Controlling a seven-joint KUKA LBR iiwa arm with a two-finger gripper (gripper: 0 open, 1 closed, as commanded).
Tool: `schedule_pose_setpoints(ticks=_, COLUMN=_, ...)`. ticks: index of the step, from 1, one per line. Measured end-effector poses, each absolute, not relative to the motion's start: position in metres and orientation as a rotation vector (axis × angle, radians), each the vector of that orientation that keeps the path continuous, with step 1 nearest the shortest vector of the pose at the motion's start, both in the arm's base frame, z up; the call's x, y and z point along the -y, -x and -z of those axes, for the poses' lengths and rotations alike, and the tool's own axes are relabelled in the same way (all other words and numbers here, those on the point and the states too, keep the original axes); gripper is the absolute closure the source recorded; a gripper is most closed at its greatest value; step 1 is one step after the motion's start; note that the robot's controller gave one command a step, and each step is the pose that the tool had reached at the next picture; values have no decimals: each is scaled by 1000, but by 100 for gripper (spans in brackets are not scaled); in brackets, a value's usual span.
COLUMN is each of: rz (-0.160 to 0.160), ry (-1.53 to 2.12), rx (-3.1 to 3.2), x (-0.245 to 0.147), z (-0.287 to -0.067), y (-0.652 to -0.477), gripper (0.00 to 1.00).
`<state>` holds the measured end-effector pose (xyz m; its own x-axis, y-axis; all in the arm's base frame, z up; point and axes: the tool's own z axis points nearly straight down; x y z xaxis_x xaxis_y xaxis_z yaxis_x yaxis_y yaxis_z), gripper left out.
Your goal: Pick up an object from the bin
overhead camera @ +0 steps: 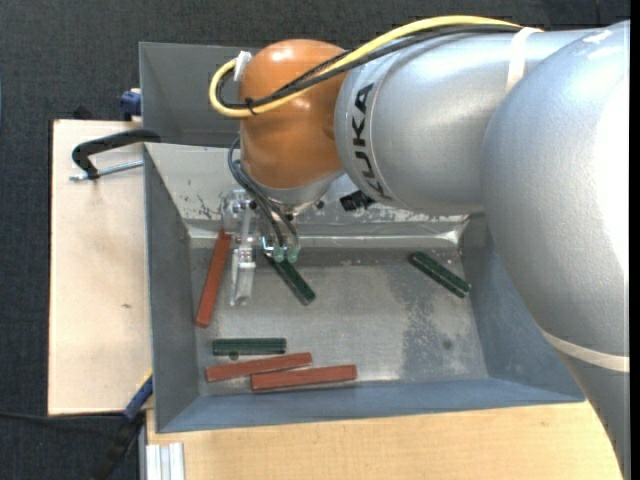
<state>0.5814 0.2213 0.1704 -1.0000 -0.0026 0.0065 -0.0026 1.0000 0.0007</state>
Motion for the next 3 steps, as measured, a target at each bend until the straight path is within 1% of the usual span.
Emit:
schedule_pose_setpoints(ticks=1, rz=4, ry=-1, rx=3143, x=-221, z=-175, y=-584, gripper=0)
schedule_pose_setpoints(ticks=2, rz=4, ry=-246, rx=3142, x=-227, z=-148, y=-593, gripper=0)
schedule_pose_setpoints(ticks=3, rz=2, ry=-750, rx=3055, x=-206, z=-80, y=-578, gripper=0)
